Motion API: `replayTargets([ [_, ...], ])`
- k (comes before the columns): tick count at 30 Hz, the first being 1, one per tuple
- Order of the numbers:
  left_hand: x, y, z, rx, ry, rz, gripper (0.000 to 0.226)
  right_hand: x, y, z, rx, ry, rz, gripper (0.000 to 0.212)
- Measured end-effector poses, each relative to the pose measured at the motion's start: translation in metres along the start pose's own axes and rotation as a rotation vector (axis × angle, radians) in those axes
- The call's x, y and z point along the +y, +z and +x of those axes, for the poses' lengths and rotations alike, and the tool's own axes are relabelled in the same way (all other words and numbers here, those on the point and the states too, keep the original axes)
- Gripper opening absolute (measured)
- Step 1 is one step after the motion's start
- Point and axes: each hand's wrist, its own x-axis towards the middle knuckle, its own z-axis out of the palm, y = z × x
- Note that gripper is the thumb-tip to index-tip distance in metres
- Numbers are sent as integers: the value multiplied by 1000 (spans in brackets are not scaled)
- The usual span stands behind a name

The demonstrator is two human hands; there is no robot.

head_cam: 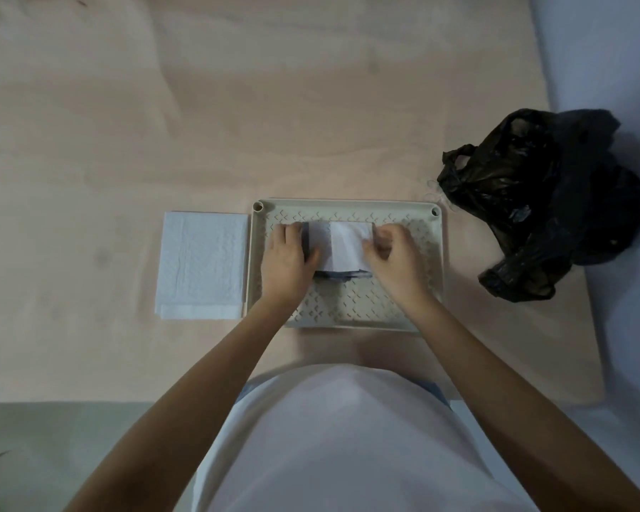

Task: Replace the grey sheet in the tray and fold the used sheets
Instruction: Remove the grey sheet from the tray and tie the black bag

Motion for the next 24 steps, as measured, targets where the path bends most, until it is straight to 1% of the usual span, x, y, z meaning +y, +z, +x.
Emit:
replayTargets([
  [2,3,-1,-2,-81,-132,7,48,-4,3,2,-112,177,17,36],
  [5,3,-1,0,-261,-278,-84,56,-4,8,6,-160,269,-3,38],
  [7,3,-2,3,-318,-368,-205,58,-4,10,10,-181,333,39,43],
  [11,5,-7,8,-376,-488,-437,69,-8,0,7,-226,437,349,39],
  [13,7,-13,6,-395,-494,-577,66,-8,-6,1,-248,440,444,41],
  [16,11,-21,-1,-416,-473,-772,52,-7,-13,-10,-244,425,562,42],
  [19,15,-25,-9,-429,-465,-951,38,-5,-18,-23,-243,390,690,37],
  [22,21,-27,-14,-492,-445,-1086,32,0,-23,-34,-222,351,803,38],
  [24,26,-28,-15,-518,-407,-1129,32,2,-28,-42,-208,347,826,42],
])
